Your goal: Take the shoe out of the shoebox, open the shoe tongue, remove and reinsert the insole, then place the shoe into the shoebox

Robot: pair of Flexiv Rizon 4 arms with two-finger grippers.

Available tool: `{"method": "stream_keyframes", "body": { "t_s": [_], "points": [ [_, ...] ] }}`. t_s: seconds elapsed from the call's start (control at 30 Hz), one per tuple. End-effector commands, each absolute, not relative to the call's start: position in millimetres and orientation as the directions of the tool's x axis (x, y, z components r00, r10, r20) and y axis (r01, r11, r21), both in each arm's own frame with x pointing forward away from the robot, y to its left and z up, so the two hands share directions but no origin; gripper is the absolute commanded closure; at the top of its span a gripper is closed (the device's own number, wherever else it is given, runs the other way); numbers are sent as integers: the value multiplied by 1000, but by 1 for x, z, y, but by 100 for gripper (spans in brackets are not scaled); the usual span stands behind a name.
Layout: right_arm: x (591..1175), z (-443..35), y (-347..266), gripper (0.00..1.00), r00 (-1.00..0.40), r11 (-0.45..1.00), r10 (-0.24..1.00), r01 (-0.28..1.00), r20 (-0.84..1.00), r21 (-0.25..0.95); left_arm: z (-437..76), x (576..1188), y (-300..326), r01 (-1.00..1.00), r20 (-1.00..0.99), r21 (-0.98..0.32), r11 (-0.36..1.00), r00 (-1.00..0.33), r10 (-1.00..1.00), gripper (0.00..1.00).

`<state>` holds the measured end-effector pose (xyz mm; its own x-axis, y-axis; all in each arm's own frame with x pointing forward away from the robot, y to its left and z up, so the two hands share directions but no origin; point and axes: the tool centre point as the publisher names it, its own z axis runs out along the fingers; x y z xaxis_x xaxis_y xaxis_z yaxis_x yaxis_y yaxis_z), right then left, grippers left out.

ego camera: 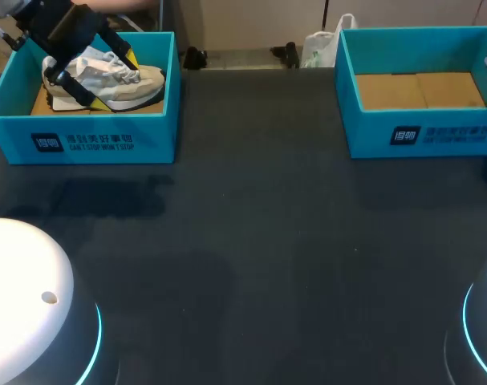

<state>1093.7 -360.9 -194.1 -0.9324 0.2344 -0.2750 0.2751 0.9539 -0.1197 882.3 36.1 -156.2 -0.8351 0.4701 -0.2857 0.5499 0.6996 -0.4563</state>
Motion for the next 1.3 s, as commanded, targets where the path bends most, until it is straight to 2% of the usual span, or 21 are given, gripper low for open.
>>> {"method": "stream_keyframes", "body": {
  "t_s": [0.03,0.07,0.1,0.23,0.27,0.4,0.63,0.83,1.3],
  "points": [
    [1096,-191,-361,100,-894,911,347,393,-283,-126,-156,884,36,550,-283,-455,700,-835,472,0],
    [1095,-191,-362,100,-877,894,379,429,-296,-126,-156,884,36,550,-283,-455,700,-835,472,0],
    [1092,-191,-364,100,-831,845,465,519,-306,-126,-156,884,36,550,-283,-455,700,-835,472,0],
    [1081,-193,-366,100,-715,723,619,680,-326,-118,-156,884,36,550,-283,-455,700,-835,472,0],
    [1076,-193,-368,100,-643,648,690,753,-333,-112,-156,884,36,550,-283,-455,700,-835,472,0],
    [1060,-189,-372,100,-441,463,836,886,-326,-10,-156,884,36,550,-283,-455,700,-835,472,0],
    [1045,-183,-377,100,-155,177,941,983,-303,48,-156,884,36,550,-283,-455,700,-835,472,0],
    [1032,-183,-379,100,215,-197,950,975,-225,102,-156,884,36,550,-283,-455,700,-835,472,0],
    [1032,-183,-379,100,215,-197,950,975,-225,102,-156,884,36,550,-283,-455,700,-835,472,0]
  ]
}}
